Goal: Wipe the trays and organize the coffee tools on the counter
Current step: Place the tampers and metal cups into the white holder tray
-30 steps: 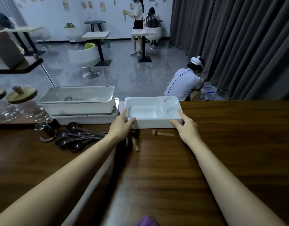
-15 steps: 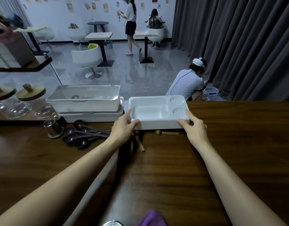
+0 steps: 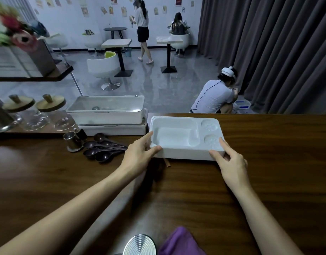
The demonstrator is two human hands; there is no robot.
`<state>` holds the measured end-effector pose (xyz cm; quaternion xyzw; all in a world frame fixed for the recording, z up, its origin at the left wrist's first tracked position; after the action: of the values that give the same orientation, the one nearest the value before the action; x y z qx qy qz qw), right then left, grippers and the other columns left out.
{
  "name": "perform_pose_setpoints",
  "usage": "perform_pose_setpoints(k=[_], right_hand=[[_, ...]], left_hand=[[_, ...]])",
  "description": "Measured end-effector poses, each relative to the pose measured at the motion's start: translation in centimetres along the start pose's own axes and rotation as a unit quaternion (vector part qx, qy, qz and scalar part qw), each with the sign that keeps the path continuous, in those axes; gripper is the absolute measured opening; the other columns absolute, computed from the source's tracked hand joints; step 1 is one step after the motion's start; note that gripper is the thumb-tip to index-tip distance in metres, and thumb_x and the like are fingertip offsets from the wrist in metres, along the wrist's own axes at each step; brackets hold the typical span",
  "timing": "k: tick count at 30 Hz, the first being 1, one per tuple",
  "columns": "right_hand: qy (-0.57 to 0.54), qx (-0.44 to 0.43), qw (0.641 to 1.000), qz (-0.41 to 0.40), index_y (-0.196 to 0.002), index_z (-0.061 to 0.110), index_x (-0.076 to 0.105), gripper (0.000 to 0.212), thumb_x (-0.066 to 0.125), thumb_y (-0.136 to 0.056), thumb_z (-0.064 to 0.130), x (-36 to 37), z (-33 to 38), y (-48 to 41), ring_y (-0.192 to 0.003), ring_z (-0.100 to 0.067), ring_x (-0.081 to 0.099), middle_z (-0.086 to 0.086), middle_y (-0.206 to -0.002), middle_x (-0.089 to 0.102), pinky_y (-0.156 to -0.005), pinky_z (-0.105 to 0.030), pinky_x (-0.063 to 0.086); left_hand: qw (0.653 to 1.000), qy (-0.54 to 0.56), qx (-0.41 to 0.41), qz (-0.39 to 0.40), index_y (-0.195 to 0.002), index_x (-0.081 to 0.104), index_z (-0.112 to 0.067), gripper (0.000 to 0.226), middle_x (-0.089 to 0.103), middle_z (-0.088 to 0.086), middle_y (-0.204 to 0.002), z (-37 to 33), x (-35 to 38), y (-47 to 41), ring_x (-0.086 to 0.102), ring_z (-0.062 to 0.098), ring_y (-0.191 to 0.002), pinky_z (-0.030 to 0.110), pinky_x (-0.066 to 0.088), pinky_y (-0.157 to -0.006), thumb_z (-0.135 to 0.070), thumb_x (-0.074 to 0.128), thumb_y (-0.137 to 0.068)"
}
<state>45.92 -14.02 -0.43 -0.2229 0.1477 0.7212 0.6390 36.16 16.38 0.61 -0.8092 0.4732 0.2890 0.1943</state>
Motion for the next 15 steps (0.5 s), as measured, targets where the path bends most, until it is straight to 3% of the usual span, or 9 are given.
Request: perform_pose_setpoints(k=[5, 10, 12, 15], right_hand=[[0.017, -0.008, 1.000, -0.002, -0.148, 0.025, 0.048, 0.061, 0.070, -0.092, 0.035, -0.2, 1.6, 4.2, -0.135, -0.021, 0.050, -0.001, -0.156, 0.041, -0.105, -0.025, 0.040], [0.008, -0.004, 1.000, 0.011, -0.141, 0.025, 0.057, 0.053, 0.072, -0.091, 0.030, 0.1, 3.4, 9.2, -0.115, 0.002, 0.041, -0.003, -0.152, 0.047, -0.083, 0.007, 0.028], [0.004, 0.000, 1.000, 0.016, -0.139, 0.023, 0.059, 0.051, 0.073, -0.090, 0.028, 0.5, 3.9, 11.1, -0.113, 0.002, 0.041, -0.005, -0.150, 0.049, -0.073, 0.014, 0.028], [0.002, 0.003, 1.000, 0.019, -0.134, 0.020, 0.064, 0.047, 0.075, -0.089, 0.025, 1.9, 4.8, 14.4, -0.109, 0.001, 0.045, -0.008, -0.146, 0.053, -0.068, 0.013, 0.028]], left_hand=[[1.000, 0.007, 0.010, 0.014, -0.149, 0.049, -0.035, 0.081, 0.069, -0.005, -0.129, 0.8, -2.2, 3.3, 0.064, 0.013, -0.119, 0.043, 0.049, -0.104, -0.062, 0.067, -0.075], [0.999, -0.003, 0.030, 0.014, -0.147, 0.053, -0.033, 0.069, 0.066, -0.002, -0.136, 2.0, -5.3, 7.0, 0.064, 0.008, -0.120, 0.034, 0.048, -0.105, -0.046, 0.079, -0.084], [0.999, -0.008, 0.032, 0.012, -0.146, 0.054, -0.033, 0.068, 0.066, -0.003, -0.136, 2.7, -6.7, 8.5, 0.064, 0.007, -0.120, 0.029, 0.048, -0.102, -0.044, 0.079, -0.084], [0.999, -0.011, 0.035, 0.020, -0.145, 0.055, -0.034, 0.068, 0.064, -0.002, -0.138, 4.4, -8.8, 11.1, 0.063, 0.007, -0.122, 0.027, 0.047, -0.101, -0.045, 0.080, -0.082]])
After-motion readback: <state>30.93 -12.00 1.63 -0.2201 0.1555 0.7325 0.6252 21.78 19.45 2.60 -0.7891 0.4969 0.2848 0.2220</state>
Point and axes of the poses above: each hand's wrist, its own y-axis away from the middle knuckle, its own x-axis out of the palm, z = x × y, the point moved 10 cm from there along -y, towards the middle knuckle
